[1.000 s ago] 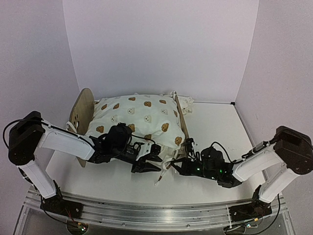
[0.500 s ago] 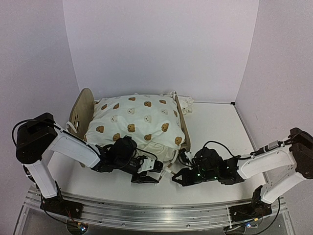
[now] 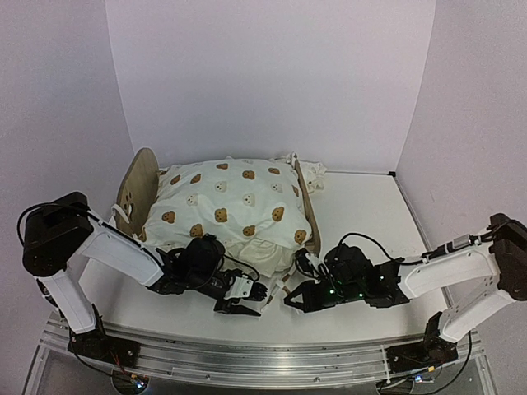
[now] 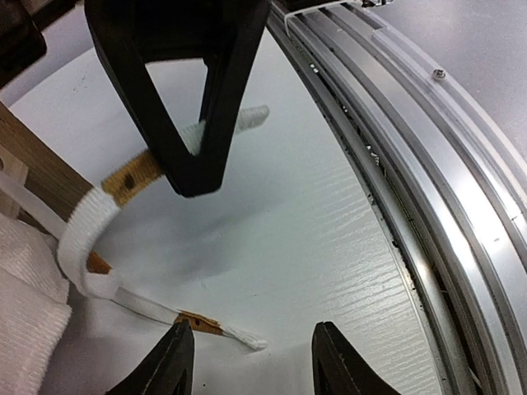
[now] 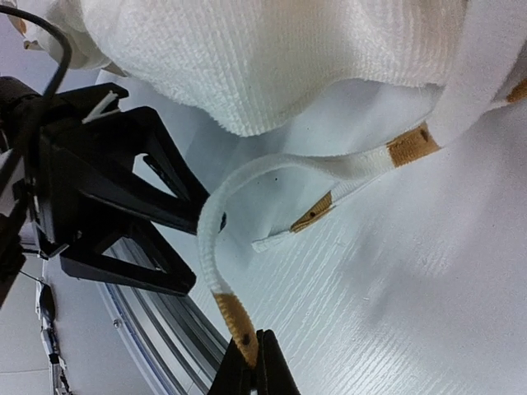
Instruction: Set up the pet bed
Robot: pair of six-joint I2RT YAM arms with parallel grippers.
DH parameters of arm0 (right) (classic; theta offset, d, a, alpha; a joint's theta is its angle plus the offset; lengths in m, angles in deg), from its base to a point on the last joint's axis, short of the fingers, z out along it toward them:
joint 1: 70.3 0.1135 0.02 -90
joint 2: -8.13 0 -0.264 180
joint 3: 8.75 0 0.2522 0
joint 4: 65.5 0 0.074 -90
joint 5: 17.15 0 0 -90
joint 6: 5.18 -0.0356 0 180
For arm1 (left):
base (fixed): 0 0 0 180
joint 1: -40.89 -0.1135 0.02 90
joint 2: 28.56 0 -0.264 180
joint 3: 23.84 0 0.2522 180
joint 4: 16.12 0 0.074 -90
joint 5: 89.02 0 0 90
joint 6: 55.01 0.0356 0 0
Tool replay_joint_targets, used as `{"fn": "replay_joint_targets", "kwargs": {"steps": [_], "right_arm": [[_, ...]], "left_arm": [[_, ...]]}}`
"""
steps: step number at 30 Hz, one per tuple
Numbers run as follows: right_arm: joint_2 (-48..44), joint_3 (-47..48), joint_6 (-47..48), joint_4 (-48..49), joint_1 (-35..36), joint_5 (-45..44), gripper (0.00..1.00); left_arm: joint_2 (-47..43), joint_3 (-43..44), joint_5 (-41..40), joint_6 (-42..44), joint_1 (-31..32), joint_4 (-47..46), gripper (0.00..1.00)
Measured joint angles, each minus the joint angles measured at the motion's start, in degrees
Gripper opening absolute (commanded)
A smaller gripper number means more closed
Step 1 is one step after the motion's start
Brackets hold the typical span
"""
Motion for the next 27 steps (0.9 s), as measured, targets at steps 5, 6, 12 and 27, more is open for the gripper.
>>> {"fn": "replay_joint_targets", "kwargs": {"steps": [5, 6, 12, 27], "right_arm": [[-0.17, 0.0, -0.43, -0.51, 0.0, -0.37, 0.0], [-0.17, -0.02, -0.48, -0.82, 0.0, -0.35, 0.0], [-0.83, -0.97, -1.01, -2.81, 0.0, -0.57, 0.0], [-3.68, -3.48, -1.25, -5.07, 0.0, -1.38, 0.0]], "left_arm": [[4.92, 1.76, -4.18, -1.78, 0.45, 0.0, 0.48], [5.85, 2.22, -4.95, -2.05, 0.57, 0.0, 0.48], [8.71, 3.11, -8.54, -3.14, 1.98, -1.76, 0.29], [7.9, 6.49, -14.26, -5.05, 2.33, 0.93, 0.0]]}}
